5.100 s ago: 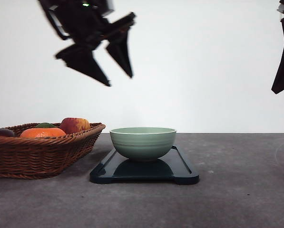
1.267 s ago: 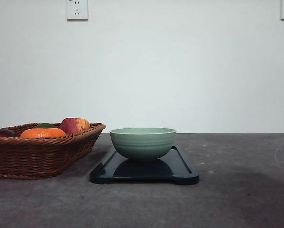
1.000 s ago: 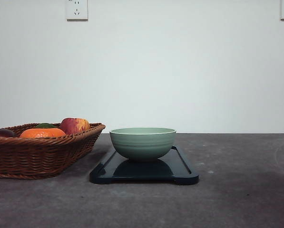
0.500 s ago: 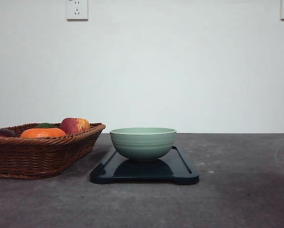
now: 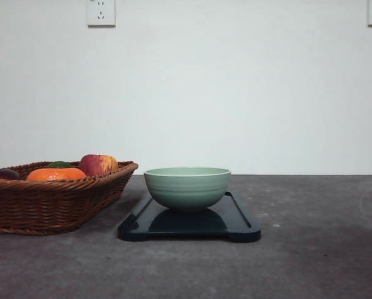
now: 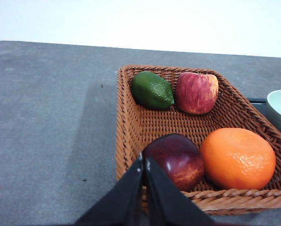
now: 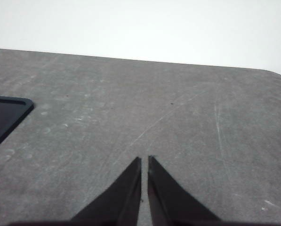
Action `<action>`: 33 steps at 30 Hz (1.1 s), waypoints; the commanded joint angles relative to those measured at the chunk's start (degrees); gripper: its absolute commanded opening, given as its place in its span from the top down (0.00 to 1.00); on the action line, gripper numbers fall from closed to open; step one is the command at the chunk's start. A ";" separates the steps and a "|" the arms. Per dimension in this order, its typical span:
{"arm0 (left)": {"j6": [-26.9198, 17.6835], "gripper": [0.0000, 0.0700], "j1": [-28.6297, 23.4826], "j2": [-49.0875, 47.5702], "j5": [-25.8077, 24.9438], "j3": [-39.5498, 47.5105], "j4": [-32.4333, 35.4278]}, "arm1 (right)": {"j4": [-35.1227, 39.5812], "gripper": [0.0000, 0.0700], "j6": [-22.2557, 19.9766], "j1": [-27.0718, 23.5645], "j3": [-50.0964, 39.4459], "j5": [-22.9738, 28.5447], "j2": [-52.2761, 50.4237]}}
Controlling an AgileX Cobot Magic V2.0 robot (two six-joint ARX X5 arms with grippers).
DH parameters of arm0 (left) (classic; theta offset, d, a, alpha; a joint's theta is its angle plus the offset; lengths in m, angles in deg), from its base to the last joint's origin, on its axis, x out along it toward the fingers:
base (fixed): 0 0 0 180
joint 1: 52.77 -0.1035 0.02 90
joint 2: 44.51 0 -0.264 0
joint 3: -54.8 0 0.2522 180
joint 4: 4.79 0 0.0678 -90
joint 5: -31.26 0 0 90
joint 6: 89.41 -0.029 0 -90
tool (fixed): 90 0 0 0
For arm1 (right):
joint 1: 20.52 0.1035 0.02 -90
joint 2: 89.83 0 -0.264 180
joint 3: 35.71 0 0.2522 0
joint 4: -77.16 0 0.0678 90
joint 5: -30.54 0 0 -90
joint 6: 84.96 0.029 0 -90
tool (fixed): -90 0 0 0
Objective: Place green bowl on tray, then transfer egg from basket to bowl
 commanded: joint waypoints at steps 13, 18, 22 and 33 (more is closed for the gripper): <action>0.04 1.00 -0.02 -0.04 0.11 1.07 0.96 | 0.59 0.97 -0.26 -0.04 -0.24 0.00 0.07; 0.04 1.00 -0.02 -0.04 0.11 1.07 0.96 | 0.59 0.97 -0.26 -0.04 -0.26 0.00 0.07; 0.04 1.00 -0.02 -0.04 0.11 1.07 0.96 | 0.59 0.97 -0.24 -0.04 -0.26 0.00 0.07; 0.04 1.00 -0.02 -0.06 0.11 1.07 0.96 | 0.59 0.97 -0.26 -0.04 -0.26 0.00 0.07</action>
